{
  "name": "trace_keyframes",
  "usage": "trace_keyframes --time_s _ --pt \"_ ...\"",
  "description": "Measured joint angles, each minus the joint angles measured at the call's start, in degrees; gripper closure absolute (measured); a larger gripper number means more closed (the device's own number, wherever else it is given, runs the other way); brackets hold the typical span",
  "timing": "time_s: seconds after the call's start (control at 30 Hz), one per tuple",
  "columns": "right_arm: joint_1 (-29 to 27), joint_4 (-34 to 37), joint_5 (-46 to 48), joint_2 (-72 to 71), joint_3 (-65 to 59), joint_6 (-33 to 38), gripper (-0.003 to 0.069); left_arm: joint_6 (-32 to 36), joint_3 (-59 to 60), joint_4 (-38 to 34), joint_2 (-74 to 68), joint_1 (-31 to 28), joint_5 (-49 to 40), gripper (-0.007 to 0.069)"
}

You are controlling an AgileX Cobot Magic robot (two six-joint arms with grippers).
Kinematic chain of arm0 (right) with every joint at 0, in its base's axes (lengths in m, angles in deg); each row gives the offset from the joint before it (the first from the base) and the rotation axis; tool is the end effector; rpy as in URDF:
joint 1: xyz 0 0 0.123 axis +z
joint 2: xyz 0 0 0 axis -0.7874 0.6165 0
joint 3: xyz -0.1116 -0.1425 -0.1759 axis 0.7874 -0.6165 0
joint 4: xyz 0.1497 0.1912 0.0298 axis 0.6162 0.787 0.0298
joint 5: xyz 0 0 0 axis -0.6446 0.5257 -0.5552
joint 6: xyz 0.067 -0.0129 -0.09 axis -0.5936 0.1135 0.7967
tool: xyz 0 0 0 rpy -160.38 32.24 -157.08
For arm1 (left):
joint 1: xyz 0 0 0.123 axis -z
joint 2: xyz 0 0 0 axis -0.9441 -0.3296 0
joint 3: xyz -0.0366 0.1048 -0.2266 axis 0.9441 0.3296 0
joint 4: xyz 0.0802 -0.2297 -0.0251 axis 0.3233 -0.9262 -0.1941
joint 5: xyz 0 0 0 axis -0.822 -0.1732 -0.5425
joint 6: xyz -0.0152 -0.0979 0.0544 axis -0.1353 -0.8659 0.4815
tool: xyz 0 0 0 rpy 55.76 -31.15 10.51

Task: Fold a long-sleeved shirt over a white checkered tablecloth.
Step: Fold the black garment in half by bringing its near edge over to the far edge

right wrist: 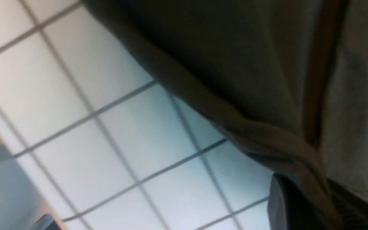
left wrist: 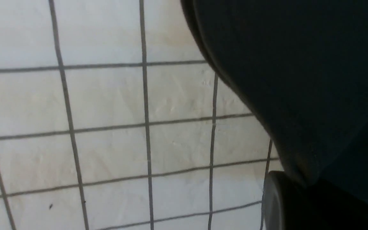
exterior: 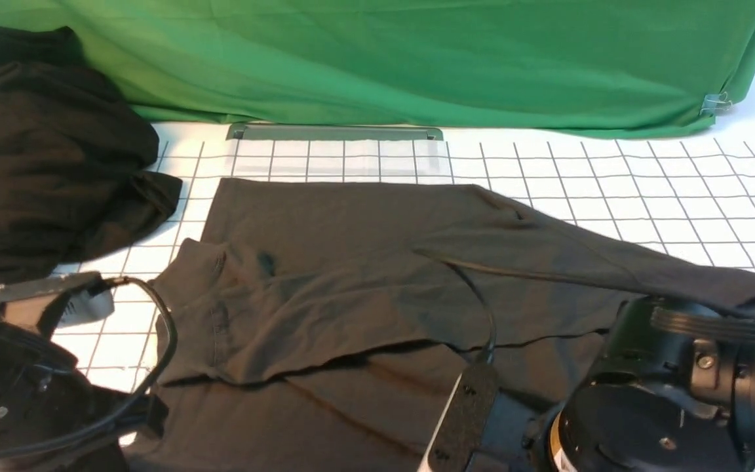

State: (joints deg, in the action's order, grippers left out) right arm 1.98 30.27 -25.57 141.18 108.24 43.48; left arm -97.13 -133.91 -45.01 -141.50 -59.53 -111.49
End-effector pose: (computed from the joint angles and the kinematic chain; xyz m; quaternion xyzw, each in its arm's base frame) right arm 0.1622 0.2138 0.1550 -0.5039 0.8599 0.0101 0.0813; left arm 0.1924 -0.0585 0.2024 -0.0211 0.9931 -0.1027 0.0526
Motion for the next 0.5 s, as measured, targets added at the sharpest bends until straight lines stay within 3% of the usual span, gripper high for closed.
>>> trace_keyframes --time_s 0.13,0.33,0.5 --pt "-4.4 -0.9 -0.2 0.0 3.8 -0.4 0.0635 -1.3 -3.9 0.2 -1.1 -2.1 2.4 0.0602" --pt "-14.8 -1.2 -5.8 1.6 10.7 1.4 0.0636 -2.7 -10.7 -2.9 -7.8 -5.6 13.3 0.0602" --pt "-24.2 -1.2 -9.8 9.4 19.9 1.4 0.0636 -2.9 -23.1 -4.4 -21.5 -5.7 17.8 0.0602"
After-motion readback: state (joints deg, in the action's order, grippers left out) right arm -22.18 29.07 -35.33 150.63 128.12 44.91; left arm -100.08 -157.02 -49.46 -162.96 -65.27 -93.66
